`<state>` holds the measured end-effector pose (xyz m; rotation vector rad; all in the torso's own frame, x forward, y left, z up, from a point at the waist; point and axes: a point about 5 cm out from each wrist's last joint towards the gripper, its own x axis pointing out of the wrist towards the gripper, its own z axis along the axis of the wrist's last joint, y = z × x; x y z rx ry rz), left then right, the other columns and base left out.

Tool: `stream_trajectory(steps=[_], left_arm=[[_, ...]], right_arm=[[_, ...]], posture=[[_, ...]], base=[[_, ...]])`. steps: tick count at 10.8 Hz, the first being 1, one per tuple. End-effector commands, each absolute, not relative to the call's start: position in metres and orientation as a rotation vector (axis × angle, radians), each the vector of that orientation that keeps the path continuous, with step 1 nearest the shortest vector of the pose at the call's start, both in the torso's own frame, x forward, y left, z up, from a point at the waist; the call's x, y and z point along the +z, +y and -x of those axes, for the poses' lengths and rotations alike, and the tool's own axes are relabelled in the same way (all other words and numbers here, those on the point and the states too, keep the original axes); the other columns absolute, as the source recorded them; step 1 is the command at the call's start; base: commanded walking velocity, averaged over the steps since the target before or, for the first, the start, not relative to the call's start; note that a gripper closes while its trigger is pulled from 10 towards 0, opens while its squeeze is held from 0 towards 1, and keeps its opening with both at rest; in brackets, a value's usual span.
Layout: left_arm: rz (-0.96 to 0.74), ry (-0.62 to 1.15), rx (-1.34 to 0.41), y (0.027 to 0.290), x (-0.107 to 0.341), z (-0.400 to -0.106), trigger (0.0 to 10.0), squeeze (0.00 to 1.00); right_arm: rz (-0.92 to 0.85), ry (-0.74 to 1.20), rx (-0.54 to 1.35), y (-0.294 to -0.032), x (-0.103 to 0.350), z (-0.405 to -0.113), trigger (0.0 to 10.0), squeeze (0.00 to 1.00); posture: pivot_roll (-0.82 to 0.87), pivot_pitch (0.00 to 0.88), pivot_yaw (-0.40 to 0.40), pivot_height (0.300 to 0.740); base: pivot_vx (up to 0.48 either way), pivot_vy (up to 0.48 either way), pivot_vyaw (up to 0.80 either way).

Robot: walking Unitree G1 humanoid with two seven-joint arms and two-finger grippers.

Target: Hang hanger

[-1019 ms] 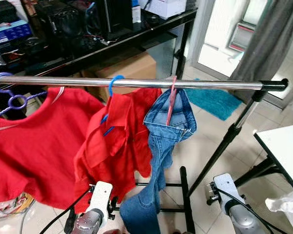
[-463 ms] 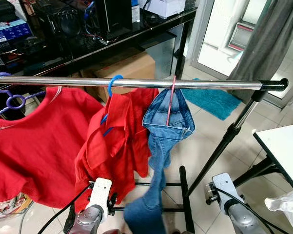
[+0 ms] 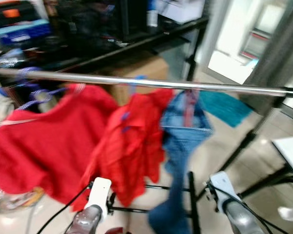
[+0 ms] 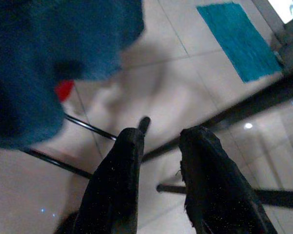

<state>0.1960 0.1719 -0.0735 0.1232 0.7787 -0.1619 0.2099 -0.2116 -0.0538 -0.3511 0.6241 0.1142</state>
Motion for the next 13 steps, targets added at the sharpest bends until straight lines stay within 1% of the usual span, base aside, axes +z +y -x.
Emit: stream_trajectory(steps=[1,10,13], left_arm=[[-0.119,0.785,-0.158,0.1711,-0.0740,-0.1958,10.0,0.00],[-0.122,0.779,-0.161,0.1703,-0.0731,-0.1976,10.0,0.00],[-0.132,0.779,-0.165,0.1701,-0.0730,-0.1978,10.0,0.00]], right_arm=[[0.358,0.639,0.110,-0.2142,-0.0552,-0.2074,10.0,0.00],[0.357,0.647,0.107,-0.2126,-0.0561,-0.2076,10.0,0.00],[0.359,0.645,0.109,-0.2119,-0.0557,-0.2087,10.0,0.00]], posture=[[0.10,0.000,0.012,0.740],[0.10,0.000,0.016,0.740],[0.11,0.000,0.017,0.740]], base=[[0.000,0.292,0.00],[0.000,0.304,0.00],[0.000,0.000,0.00]])
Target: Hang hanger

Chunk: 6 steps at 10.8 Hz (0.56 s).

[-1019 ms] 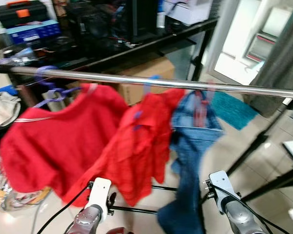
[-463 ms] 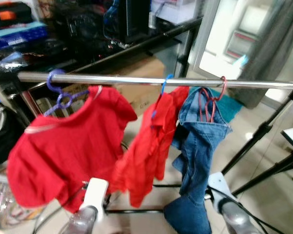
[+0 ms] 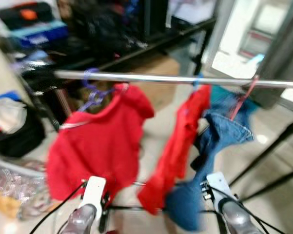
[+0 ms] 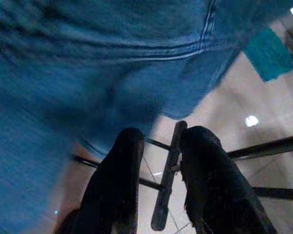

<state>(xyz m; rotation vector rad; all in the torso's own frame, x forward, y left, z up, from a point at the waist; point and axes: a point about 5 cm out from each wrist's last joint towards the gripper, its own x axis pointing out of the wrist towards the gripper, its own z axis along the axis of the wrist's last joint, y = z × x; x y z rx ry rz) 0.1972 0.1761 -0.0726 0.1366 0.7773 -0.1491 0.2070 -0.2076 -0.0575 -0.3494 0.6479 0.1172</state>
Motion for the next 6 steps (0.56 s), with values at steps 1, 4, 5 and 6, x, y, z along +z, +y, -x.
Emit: stream_trajectory(steps=[1,4,5,6], left_arm=[[-0.132,0.780,-0.165,0.170,-0.073,-0.197,10.0,0.00],[-0.139,0.782,-0.166,0.171,-0.074,-0.196,10.0,0.00],[-0.148,0.784,-0.171,0.172,-0.074,-0.195,10.0,0.00],[-0.157,0.789,-0.178,0.172,-0.075,-0.193,10.0,0.00]], right_arm=[[0.364,0.648,0.107,-0.212,-0.056,-0.208,10.0,0.00],[0.718,0.550,-0.314,-0.273,-0.030,-0.216,10.0,0.00],[0.733,0.403,-0.463,-0.292,-0.006,-0.227,10.0,0.00],[0.706,0.278,-0.503,-0.294,0.012,-0.237,10.0,0.00]], posture=[[0.11,0.000,0.017,0.740],[0.11,0.000,0.019,0.740],[0.10,0.000,0.022,0.740],[0.09,0.000,0.022,0.740]], base=[[0.000,0.000,0.00],[0.000,0.000,0.00],[0.000,0.000,0.00],[0.000,0.000,0.00]])
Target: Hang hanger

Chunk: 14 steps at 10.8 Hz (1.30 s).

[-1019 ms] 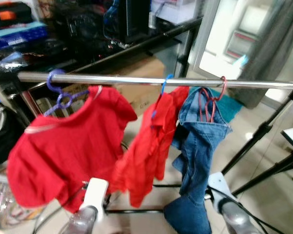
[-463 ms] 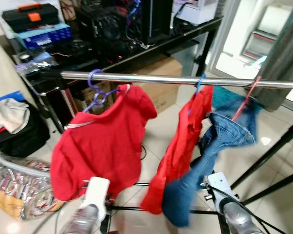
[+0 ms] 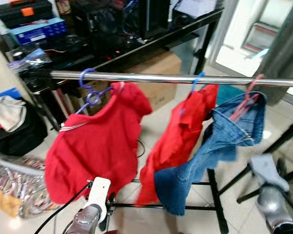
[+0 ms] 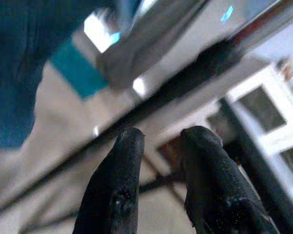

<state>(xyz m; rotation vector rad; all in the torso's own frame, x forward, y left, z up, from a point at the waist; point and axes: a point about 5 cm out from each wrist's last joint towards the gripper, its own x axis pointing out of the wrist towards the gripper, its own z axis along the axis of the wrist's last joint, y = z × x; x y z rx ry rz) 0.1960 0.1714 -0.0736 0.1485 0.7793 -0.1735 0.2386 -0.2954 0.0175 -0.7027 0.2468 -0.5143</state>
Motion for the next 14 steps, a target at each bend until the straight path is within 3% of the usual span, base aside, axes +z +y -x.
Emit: stream_trajectory(steps=[1,3,5,7,12,14], left_arm=[[-0.161,0.792,-0.182,0.172,-0.076,-0.192,10.0,0.00],[-0.162,0.787,-0.197,0.167,-0.075,-0.194,10.0,0.00],[-0.165,0.779,-0.207,0.165,-0.074,-0.196,10.0,0.00],[-0.179,0.795,-0.217,0.167,-0.076,-0.193,10.0,0.00],[-0.184,0.785,-0.214,0.169,-0.074,-0.197,10.0,0.00],[-0.186,0.786,-0.216,0.168,-0.074,-0.197,10.0,0.00]], right_arm=[[0.686,0.186,-0.535,-0.293,0.025,-0.242,10.0,0.00],[0.575,0.063,-0.487,-0.275,0.037,-0.245,10.0,0.00],[0.443,-0.028,-0.364,-0.261,0.046,-0.224,10.0,0.00],[0.274,-0.009,-0.133,-0.236,0.037,-0.212,10.0,0.00],[0.304,-0.129,-0.395,-0.272,0.082,-0.226,10.0,0.00],[0.188,-0.235,-0.317,-0.254,0.108,-0.238,10.0,0.00]], posture=[[0.08,0.000,0.022,0.740],[0.07,0.000,0.020,0.740],[0.06,0.003,0.020,0.740],[0.05,0.005,0.025,0.740],[0.06,0.000,0.028,0.740],[0.06,0.000,0.029,0.740]], base=[[0.000,0.000,0.00],[0.000,0.000,0.00],[0.000,0.000,0.00],[0.000,0.000,0.00],[0.000,0.000,0.00],[0.000,0.000,0.00]])
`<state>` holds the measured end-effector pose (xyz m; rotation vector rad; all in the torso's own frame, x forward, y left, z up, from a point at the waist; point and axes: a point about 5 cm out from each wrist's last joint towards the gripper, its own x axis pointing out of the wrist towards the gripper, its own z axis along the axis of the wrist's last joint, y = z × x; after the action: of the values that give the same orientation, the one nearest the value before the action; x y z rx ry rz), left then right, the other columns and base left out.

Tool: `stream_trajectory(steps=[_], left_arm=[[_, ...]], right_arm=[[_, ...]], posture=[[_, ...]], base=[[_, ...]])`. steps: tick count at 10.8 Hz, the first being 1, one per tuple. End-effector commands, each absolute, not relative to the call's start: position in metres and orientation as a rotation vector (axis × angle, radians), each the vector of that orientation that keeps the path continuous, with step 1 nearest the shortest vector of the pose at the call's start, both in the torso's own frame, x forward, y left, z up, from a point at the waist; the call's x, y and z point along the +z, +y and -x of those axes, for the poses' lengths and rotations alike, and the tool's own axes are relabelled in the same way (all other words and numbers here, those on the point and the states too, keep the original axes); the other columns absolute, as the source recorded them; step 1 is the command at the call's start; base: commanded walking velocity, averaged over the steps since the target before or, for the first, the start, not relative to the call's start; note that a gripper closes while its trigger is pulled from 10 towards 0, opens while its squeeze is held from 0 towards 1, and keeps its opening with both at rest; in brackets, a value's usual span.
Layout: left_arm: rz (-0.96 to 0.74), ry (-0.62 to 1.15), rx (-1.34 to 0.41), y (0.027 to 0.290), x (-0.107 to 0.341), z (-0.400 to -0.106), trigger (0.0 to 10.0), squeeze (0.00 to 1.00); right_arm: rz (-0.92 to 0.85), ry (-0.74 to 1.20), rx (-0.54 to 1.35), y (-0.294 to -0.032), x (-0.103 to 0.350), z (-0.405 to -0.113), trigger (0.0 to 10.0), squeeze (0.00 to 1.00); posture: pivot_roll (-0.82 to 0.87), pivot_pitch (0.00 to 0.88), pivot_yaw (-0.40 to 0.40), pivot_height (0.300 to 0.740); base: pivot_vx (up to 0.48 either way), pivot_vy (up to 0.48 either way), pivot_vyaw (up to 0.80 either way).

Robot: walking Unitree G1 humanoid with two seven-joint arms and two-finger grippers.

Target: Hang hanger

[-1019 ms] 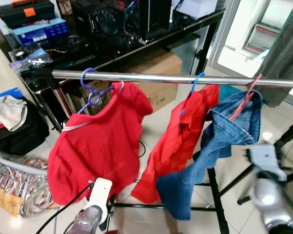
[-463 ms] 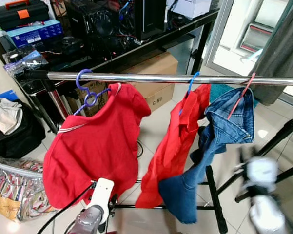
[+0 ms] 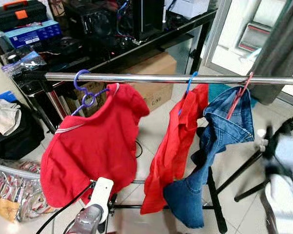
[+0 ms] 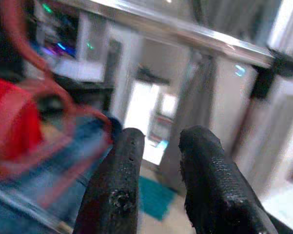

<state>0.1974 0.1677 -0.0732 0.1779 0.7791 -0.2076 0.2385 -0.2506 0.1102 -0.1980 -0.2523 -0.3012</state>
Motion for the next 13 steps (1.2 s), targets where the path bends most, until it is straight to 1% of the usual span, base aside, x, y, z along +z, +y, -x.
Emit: stream_trajectory(steps=[1,2,4,5,6,7,8,9,10,11,12,13], left_arm=[[-0.185,0.787,-0.216,0.168,-0.074,-0.197,10.0,0.00],[-0.185,0.787,-0.217,0.168,-0.074,-0.197,10.0,0.00],[-0.188,0.790,-0.223,0.167,-0.074,-0.196,10.0,0.00],[-0.191,0.791,-0.226,0.167,-0.075,-0.196,10.0,0.00],[-0.192,0.792,-0.226,0.167,-0.075,-0.195,10.0,0.00],[-0.195,0.792,-0.228,0.167,-0.075,-0.195,10.0,0.00],[-0.196,0.792,-0.229,0.168,-0.075,-0.195,10.0,0.00],[-0.199,0.792,-0.229,0.169,-0.074,-0.196,10.0,0.00],[-0.200,0.791,-0.232,0.169,-0.074,-0.196,10.0,0.00],[-0.199,0.789,-0.231,0.168,-0.074,-0.197,10.0,0.00],[-0.197,0.786,-0.229,0.168,-0.073,-0.198,10.0,0.00],[-0.196,0.786,-0.228,0.168,-0.073,-0.198,10.0,0.00]], right_arm=[[0.155,-0.248,-0.231,-0.239,0.111,-0.240,10.0,0.00],[0.124,-0.251,-0.184,-0.232,0.111,-0.240,10.0,0.00],[-0.004,-0.233,0.043,-0.205,0.114,-0.236,10.0,0.00],[-0.043,-0.238,0.067,-0.205,0.118,-0.234,10.0,0.00],[-0.076,-0.242,0.058,-0.211,0.123,-0.233,10.0,0.00],[-0.103,-0.245,0.135,-0.207,0.128,-0.229,10.0,0.00],[-0.125,-0.252,0.183,-0.202,0.132,-0.227,10.0,0.00],[-0.210,-0.244,0.292,-0.190,0.139,-0.225,10.0,0.00],[-0.300,-0.176,0.416,-0.175,0.135,-0.222,10.0,0.00],[-0.298,-0.118,0.532,-0.161,0.128,-0.215,10.0,0.00],[-0.306,-0.090,0.569,-0.154,0.125,-0.216,10.0,0.00],[-0.308,-0.072,0.566,-0.152,0.124,-0.221,10.0,0.00]], posture=[[0.06,0.000,0.027,0.740],[0.06,0.000,0.027,0.740],[0.06,0.000,0.029,0.740],[0.06,0.000,0.029,0.740],[0.05,0.001,0.034,0.740],[0.05,0.001,0.036,0.740],[0.05,0.002,0.037,0.740],[0.05,0.001,0.039,0.740],[0.05,0.001,0.039,0.740],[0.05,0.000,0.038,0.740],[0.06,0.000,0.034,0.740],[0.06,0.000,0.032,0.740]], base=[[0.000,0.000,0.00],[0.000,0.000,0.00],[0.000,0.000,0.00],[0.000,0.000,0.00],[0.000,0.000,0.00],[0.000,0.000,0.00],[0.000,0.000,0.00],[0.000,0.000,0.00],[0.000,0.000,0.00],[0.000,0.000,0.00],[0.000,0.000,0.00],[0.000,0.000,0.00]])
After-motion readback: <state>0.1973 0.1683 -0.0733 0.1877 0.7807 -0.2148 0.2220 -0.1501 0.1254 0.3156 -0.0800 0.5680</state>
